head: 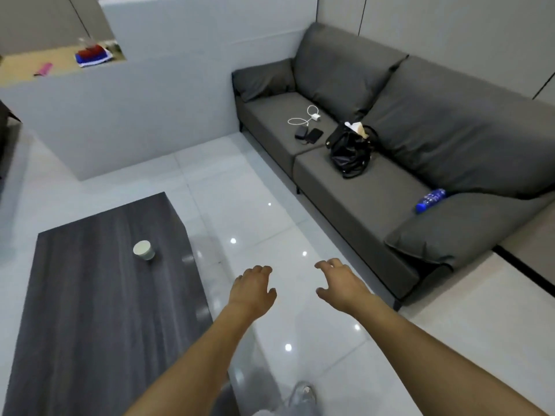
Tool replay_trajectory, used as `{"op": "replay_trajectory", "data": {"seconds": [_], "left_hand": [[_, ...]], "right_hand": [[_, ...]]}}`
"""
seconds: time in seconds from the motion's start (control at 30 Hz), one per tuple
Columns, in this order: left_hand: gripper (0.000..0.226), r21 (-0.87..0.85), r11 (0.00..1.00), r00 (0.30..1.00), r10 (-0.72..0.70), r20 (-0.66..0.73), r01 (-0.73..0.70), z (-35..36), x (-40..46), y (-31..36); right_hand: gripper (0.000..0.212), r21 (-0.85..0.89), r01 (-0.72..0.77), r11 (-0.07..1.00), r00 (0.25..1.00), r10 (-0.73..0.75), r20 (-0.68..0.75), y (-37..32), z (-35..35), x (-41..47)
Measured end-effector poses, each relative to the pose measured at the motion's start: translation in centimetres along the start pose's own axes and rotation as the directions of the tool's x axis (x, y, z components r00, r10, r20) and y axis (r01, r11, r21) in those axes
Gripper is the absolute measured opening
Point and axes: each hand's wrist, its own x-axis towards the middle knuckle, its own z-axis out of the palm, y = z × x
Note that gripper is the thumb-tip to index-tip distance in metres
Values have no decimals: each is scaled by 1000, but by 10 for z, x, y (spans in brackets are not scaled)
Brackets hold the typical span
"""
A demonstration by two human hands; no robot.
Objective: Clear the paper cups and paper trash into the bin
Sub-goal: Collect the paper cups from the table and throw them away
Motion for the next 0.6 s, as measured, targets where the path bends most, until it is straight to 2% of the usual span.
{"op": "replay_trajectory", "data": {"seconds": [0.17, 0.37, 0.5, 0.6], "left_hand": [[52, -50, 995, 993, -93, -70, 90, -39, 58, -15], [52, -145, 954, 954, -279, -108, 263, -70, 108, -57], [53, -181, 904, 904, -411, -119, 387, -87, 142, -90], [51, -239, 829, 834, -541, -110, 506, -103, 157, -115]], "right_hand": [[58, -62, 73, 995, 997, -71, 31, -9, -47, 80], [58, -116, 219, 969, 972, -207, 112, -48, -74, 184], [58, -142, 342, 929, 932, -315, 182, -84, -83, 255], [58, -176, 440, 881, 888, -397, 232, -114, -95, 309]]}}
